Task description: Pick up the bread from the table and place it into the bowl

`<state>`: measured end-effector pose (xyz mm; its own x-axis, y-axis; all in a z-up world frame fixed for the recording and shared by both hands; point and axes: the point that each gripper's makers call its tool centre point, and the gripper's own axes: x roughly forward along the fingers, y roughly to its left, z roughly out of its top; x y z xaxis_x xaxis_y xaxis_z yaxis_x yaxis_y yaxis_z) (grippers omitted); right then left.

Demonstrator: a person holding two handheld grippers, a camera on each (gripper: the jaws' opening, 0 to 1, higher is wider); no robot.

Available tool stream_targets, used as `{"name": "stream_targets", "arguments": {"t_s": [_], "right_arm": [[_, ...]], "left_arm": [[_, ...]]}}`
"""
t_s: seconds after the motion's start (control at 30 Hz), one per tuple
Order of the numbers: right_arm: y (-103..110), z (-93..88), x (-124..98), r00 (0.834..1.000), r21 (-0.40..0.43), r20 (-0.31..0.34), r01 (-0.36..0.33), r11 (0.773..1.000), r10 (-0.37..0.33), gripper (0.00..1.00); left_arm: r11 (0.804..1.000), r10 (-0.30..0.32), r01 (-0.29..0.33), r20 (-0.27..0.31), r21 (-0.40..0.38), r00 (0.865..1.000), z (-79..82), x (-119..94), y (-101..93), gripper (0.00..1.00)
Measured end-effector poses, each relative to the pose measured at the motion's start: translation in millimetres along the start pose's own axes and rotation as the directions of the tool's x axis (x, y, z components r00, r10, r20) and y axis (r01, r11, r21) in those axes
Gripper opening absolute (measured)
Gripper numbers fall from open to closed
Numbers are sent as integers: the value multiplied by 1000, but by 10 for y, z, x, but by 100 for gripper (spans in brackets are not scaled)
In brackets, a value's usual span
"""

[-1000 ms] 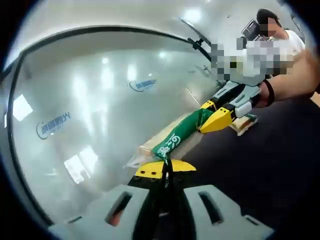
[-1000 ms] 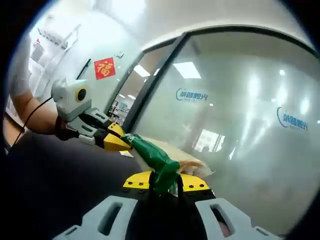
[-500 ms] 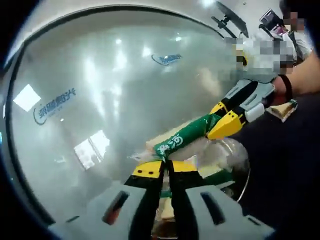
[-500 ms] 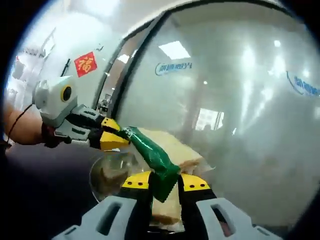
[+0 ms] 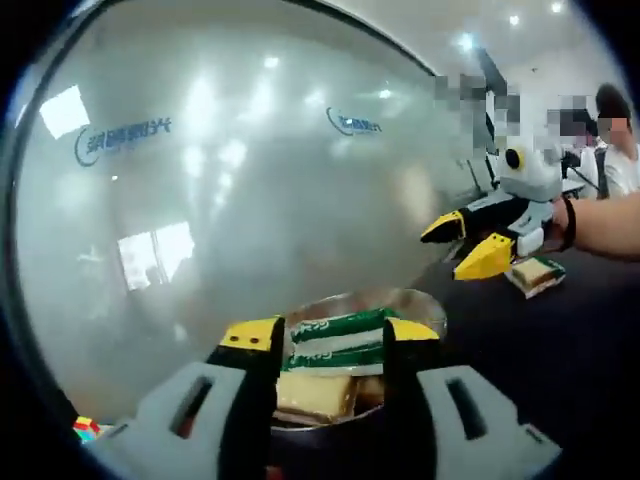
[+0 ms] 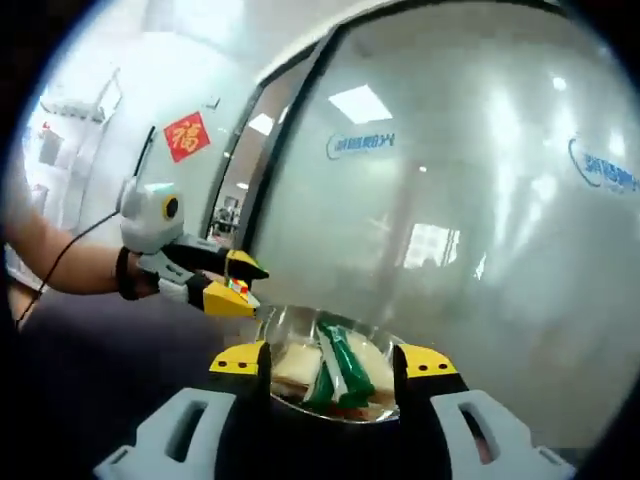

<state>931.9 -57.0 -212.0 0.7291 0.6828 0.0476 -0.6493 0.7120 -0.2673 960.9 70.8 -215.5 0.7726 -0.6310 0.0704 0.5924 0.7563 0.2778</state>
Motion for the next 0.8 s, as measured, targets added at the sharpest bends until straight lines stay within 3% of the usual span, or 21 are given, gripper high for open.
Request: {"name": "stream_targets", "arguments": {"t_s": [0.1,0.2,0.3,0.37,0.4,0.43,0.47,0.5,0.57,0.63,0.7,0.73,0.8], "right_arm": [[197,23,-541,996,99,85,8,995,-16,44],[389,-178,-1160,995,76,99,22,997,-29,43],[465,-388,-1794,993,46,91,76,996,-80,43],[385,-518,-2186,986,53,70,144,988,-148,44],[347,-539,-2370,980,68,97,166,984,-172,44],[135,-671,-2544,976,104,99,184,977,-194,44],[52,-748,-2699,969,152,87,215,965,-229,44],[-67,-821,-2833,956,191,68,267,944,-285,44],[-371,-940,-3128,915,282,69,365,887,-399,41],[-470,-802,-3297,875,408,126,384,828,-468,37],[-569,-646,-3453,832,437,223,380,815,-508,36],[-607,-631,-3501,818,440,234,393,808,-525,36],[-641,-659,-3540,800,442,214,432,786,-560,36]], "left_arm": [[1000,-29,29,28,0,999,13,-212,-215,32],[991,-127,128,21,-30,992,-137,-496,-778,33],[980,-199,199,13,-18,980,-350,-616,-1189,33],[964,-259,259,-6,60,966,-433,-661,-1550,34],[957,-283,284,-20,65,959,-506,-610,-1659,34],[946,-321,323,-42,41,946,-570,-567,-1818,34],[932,-362,363,-62,14,930,-596,-538,-2022,35],[918,-394,396,-71,12,916,-615,-476,-2182,35],[878,-477,478,-32,21,878,-574,-285,-2448,35],[851,-526,526,-19,-18,850,-508,-129,-2761,36],[818,-575,575,-2,-22,818,-451,88,-2998,39],[811,-584,584,-4,-20,812,-432,205,-3092,41],[787,-617,615,-30,-38,787,-459,429,-3303,45]]}}
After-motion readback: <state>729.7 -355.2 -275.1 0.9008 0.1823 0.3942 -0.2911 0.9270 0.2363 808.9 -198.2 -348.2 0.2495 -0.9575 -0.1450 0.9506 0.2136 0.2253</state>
